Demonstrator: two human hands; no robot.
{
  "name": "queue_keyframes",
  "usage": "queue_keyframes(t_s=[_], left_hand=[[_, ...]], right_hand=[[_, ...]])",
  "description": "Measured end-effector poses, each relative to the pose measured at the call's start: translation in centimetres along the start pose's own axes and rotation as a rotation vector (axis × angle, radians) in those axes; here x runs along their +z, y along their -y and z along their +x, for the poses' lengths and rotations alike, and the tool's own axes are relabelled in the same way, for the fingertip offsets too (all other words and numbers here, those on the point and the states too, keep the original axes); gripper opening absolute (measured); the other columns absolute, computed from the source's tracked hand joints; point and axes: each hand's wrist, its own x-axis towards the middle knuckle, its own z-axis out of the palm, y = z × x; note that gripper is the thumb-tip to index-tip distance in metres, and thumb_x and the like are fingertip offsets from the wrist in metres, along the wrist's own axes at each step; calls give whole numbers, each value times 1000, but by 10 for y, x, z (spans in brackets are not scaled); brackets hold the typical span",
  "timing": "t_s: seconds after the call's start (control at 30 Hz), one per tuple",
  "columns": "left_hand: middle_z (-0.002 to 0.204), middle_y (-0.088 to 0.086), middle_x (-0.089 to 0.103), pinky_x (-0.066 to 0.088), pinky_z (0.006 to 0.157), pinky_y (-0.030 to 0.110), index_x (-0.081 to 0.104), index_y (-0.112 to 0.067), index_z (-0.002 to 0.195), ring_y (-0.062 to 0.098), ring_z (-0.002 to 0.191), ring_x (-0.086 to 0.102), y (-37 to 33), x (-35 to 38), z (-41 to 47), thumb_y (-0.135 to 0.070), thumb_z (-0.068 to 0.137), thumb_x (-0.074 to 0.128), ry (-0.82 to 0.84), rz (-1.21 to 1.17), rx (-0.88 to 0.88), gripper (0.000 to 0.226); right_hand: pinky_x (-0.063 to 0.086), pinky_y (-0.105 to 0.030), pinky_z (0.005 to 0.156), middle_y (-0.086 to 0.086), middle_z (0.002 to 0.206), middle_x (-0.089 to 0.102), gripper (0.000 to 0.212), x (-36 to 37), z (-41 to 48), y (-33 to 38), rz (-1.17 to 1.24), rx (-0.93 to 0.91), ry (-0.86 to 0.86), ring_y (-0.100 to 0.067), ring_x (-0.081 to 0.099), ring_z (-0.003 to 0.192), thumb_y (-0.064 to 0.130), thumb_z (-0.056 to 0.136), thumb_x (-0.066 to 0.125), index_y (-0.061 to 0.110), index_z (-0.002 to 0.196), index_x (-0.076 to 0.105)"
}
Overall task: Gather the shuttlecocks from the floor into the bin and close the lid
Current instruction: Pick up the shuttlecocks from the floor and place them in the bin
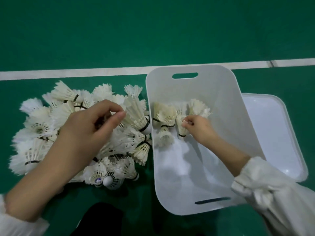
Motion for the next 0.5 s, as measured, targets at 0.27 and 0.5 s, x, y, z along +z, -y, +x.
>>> queue_keyframes(t_s=[0.27,0.5], left_hand=[[73,-2,60,38,53,25,57,-40,86,19,63,52,1,5,2,-51,78,48,16,-5,29,17],[71,-4,59,37,53,21,59,-34,82,17,63,52,2,10,1,-45,82,51,47,16,67,14]], right_hand=[[39,-22,66,0,89,51,16,15,10,-1,44,-20,-86,-17,52,77,18,93,48,10,101,60],[46,-33,81,-1,125,43,32,5,-8,0,-94,-102,-70,-20,59,83,26,91,54,19,122,50]])
